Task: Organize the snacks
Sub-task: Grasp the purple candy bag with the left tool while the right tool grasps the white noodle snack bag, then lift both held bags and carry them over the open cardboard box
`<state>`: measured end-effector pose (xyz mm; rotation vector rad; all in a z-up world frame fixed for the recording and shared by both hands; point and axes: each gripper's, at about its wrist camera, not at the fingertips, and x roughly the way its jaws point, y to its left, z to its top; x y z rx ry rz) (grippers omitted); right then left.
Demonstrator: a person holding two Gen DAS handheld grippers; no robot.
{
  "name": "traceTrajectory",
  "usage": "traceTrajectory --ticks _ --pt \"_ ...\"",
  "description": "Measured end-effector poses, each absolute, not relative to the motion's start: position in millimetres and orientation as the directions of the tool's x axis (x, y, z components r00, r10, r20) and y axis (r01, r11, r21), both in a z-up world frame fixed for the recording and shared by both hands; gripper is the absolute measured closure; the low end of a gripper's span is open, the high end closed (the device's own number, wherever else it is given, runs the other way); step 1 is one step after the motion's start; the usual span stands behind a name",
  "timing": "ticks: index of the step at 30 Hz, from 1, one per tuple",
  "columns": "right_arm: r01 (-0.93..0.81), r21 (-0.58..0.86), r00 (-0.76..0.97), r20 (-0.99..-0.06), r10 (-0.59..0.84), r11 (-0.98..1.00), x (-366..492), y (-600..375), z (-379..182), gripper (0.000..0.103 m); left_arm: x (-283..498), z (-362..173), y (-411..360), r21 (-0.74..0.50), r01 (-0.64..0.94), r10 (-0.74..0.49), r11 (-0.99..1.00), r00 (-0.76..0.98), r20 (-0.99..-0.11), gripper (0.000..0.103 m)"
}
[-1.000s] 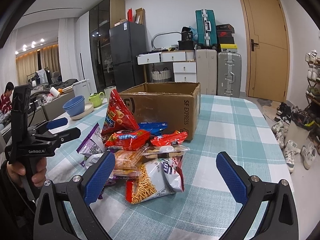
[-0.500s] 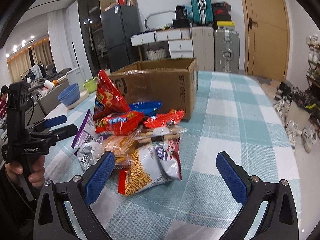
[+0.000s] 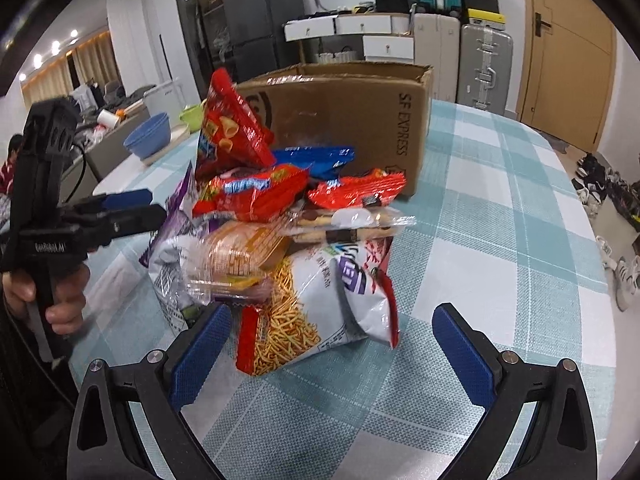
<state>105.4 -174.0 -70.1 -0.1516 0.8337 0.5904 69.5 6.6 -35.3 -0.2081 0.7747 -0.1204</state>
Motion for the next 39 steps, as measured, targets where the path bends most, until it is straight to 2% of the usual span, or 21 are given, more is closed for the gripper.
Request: traceTrajectory --ticks 7,12,14,19,20,22,25,28,31,32,34,35,39 --pt "-0.548 0.122 0.518 -0.727 0.45 0.827 108 -177 -70 0.0 72 -26 11 -0.322 0.075 -0.282 0.944 0.691 -0.666 0.001" --pt "-0.549 0.117 0.512 -0.736 0.443 0.828 112 -175 -73 0.0 79 -32 5 -0.29 0.061 -0.254 0.955 0.674 -0.694 0.001" --pt "-0.546 0.104 0.512 -0.744 0.429 0.831 114 -174 -72 0.006 83 -38 7 -0.309 0.045 -0.262 0.95 0.654 -0.71 0.001" --pt "-0.561 0.103 0.503 -0.746 0.437 0.821 115 -173 -72 0.009 90 -50 13 -0.365 0.034 -0.305 0.93 0.622 -0.721 0.002" --pt "-0.564 0.107 0.5 -0.745 0.442 0.819 115 -173 -73 0.01 92 -53 13 -0.371 0.035 -0.313 0.928 0.614 -0.725 0.008" --pt "-0.567 0.113 0.492 -0.748 0.445 0.816 117 -170 -75 0.01 95 -57 13 -0.382 0.041 -0.325 0.923 0.611 -0.721 0.009" --pt "-0.569 0.118 0.485 -0.751 0.448 0.814 120 -167 -76 0.011 97 -57 15 -0.387 0.049 -0.334 0.921 0.613 -0.716 0.018" --pt "-0.58 0.122 0.465 -0.762 0.45 0.805 125 -162 -81 0.018 97 -57 16 -0.376 0.051 -0.328 0.925 0.608 -0.723 0.029" --pt "-0.576 0.133 0.463 -0.759 0.457 0.807 126 -162 -82 0.02 94 -56 14 -0.366 0.054 -0.319 0.929 0.617 -0.72 0.037" --pt "-0.576 0.143 0.464 -0.754 0.465 0.805 126 -164 -81 0.024 92 -54 14 -0.365 0.054 -0.317 0.93 0.62 -0.717 0.043" --pt "-0.566 0.15 0.47 -0.749 0.467 0.81 125 -168 -79 0.028 88 -52 13 -0.356 0.063 -0.313 0.932 0.632 -0.709 0.047" --pt "-0.564 0.152 0.473 -0.746 0.469 0.811 125 -170 -79 0.03 86 -51 12 -0.355 0.067 -0.315 0.932 0.634 -0.707 0.053" --pt "-0.56 0.149 0.488 -0.736 0.469 0.815 117 -175 -75 0.037 81 -49 9 -0.343 0.075 -0.308 0.936 0.645 -0.699 0.056"
